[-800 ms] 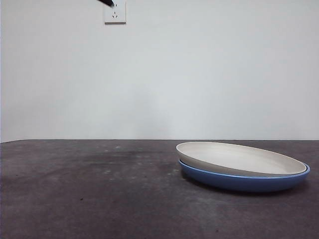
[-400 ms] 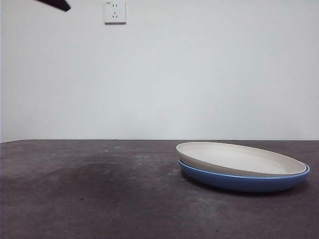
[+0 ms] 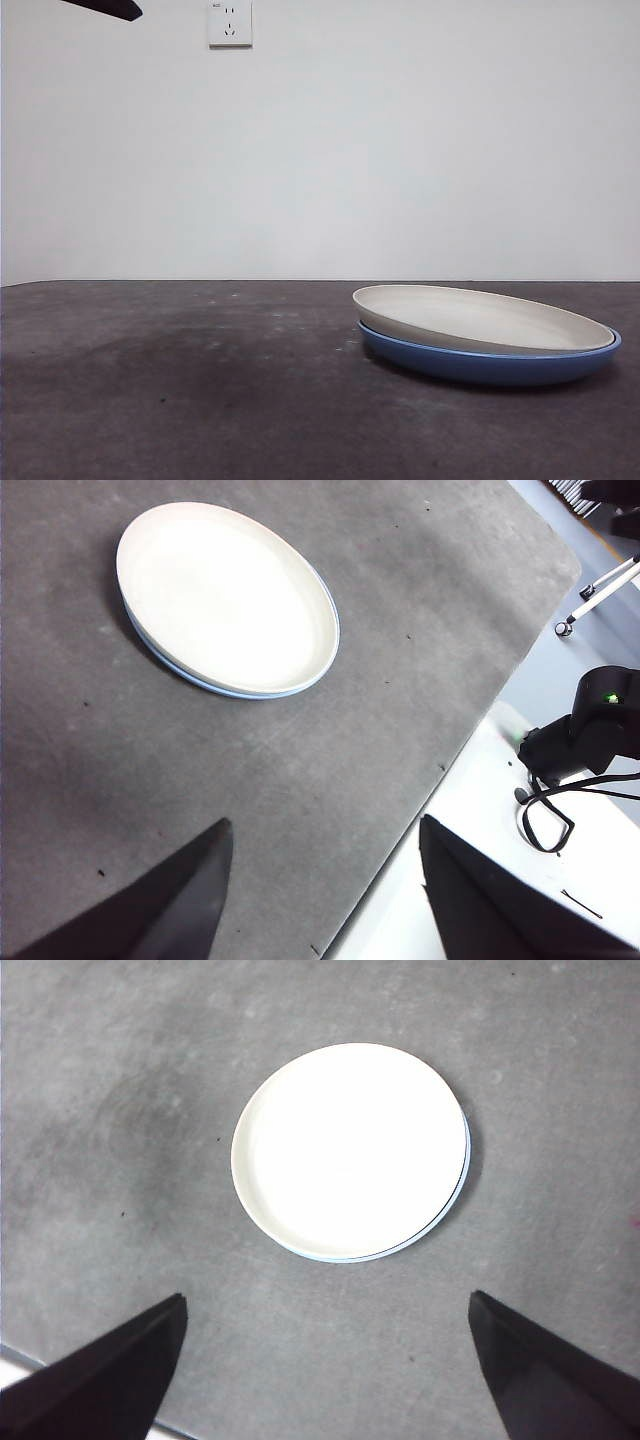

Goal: Pick up the white plate, put it on the blue plate, put it on desk

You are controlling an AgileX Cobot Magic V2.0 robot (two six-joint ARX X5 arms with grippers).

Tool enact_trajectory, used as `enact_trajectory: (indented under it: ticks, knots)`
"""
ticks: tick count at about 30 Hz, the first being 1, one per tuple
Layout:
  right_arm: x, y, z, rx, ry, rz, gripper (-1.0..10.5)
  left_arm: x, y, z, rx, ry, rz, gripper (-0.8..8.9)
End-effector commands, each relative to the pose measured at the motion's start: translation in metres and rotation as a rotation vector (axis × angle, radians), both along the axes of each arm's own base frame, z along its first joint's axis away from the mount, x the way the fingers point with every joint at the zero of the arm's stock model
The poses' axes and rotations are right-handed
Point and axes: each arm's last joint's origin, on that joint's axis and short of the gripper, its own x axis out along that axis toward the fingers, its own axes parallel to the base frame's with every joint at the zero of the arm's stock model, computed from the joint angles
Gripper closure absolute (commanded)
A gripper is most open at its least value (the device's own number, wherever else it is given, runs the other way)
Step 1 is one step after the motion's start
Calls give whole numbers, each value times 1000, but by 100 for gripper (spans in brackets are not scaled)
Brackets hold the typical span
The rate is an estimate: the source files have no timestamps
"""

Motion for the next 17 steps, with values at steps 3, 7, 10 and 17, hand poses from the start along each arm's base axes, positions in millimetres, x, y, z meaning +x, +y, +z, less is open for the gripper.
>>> enact_trajectory:
  ticks: [3, 7, 10, 17]
  knots:
    - [35, 4, -17, 37, 72, -42, 494, 1, -2, 3, -5, -22, -18, 510]
    - [71, 7, -37, 30, 136, -48, 495, 1, -2, 3, -3, -20, -18, 510]
    - [100, 10, -55, 22, 200, -49, 496, 1, -2, 3, -3, -21, -19, 510]
    - [156, 13, -97, 12, 289, -57, 532, 1, -2, 2, 0, -22, -22, 510]
